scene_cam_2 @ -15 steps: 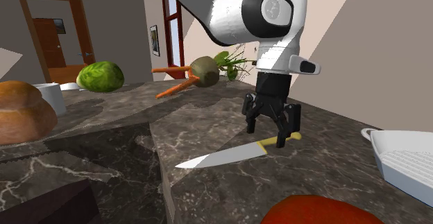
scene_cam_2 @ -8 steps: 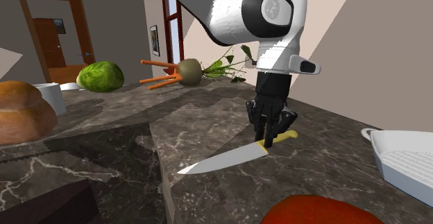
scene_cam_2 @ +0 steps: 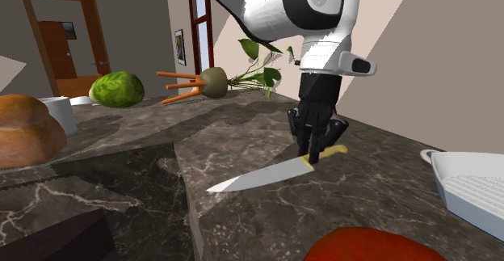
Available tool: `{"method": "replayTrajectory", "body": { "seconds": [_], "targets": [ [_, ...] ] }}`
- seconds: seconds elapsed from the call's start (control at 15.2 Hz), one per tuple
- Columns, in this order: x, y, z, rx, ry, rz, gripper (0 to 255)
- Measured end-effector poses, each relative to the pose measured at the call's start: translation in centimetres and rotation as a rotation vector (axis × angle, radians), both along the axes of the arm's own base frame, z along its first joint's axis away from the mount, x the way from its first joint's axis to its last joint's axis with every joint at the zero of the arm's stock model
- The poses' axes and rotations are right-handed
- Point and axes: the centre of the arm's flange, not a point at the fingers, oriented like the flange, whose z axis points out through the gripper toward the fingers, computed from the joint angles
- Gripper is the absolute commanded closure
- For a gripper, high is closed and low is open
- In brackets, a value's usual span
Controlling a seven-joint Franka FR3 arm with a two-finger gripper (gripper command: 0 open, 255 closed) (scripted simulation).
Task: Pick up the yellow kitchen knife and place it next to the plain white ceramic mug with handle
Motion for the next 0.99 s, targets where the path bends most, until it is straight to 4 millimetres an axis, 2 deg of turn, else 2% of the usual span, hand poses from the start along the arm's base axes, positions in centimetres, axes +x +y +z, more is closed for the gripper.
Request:
{"method": "replayTrajectory", "body": {
  "seconds": [0.99],
  "targets": [
    [0.0, 0.1, 7.8, 0.0, 0.0, 0.0, 255]
  ]
}}
